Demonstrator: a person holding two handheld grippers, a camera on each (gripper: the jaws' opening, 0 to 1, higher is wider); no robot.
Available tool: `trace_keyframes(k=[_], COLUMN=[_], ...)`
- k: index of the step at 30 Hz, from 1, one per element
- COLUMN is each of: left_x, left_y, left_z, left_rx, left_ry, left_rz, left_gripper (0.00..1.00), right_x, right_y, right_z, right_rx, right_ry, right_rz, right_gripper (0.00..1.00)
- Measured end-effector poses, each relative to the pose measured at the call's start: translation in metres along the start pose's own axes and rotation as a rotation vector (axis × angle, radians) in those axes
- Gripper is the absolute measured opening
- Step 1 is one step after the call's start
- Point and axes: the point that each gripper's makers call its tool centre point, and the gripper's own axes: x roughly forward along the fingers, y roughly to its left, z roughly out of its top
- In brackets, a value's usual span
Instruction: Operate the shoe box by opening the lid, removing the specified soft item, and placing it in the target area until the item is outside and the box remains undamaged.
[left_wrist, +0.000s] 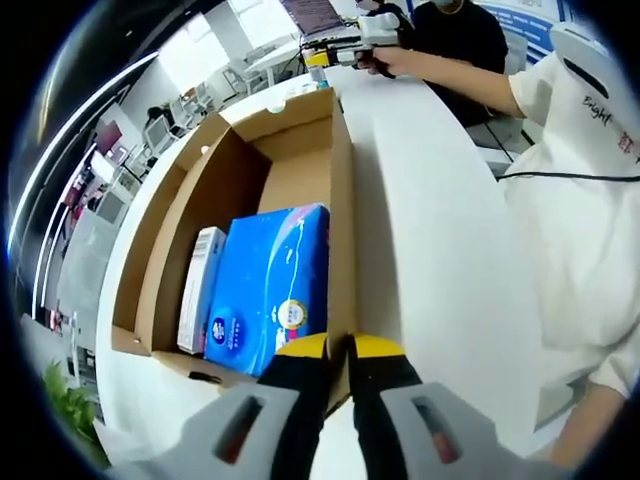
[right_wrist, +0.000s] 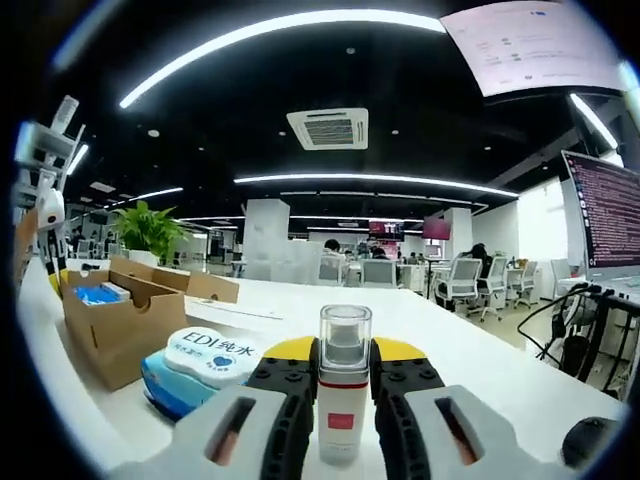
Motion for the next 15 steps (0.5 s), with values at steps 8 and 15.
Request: trace_keyframes(k=[8, 15], left_x=[0.000, 0.000], left_y=[-0.002, -0.002], left_z=[0.001, 0.002], left_rx=[0.020, -0.001], left_ry=[-0.033, -0.033], left_rz=[-0.045, -0.018], left_gripper=[0.07, 0.06], right_x=[-0.013, -0.035], right_y=[0.009, -0.001], right_z=[0.019, 0.055], right_rx=[-0.093, -0.118], right_ry=[-0.050, -0.133], right_rz=[0.014, -0.043], right_gripper=[0.36, 0.48])
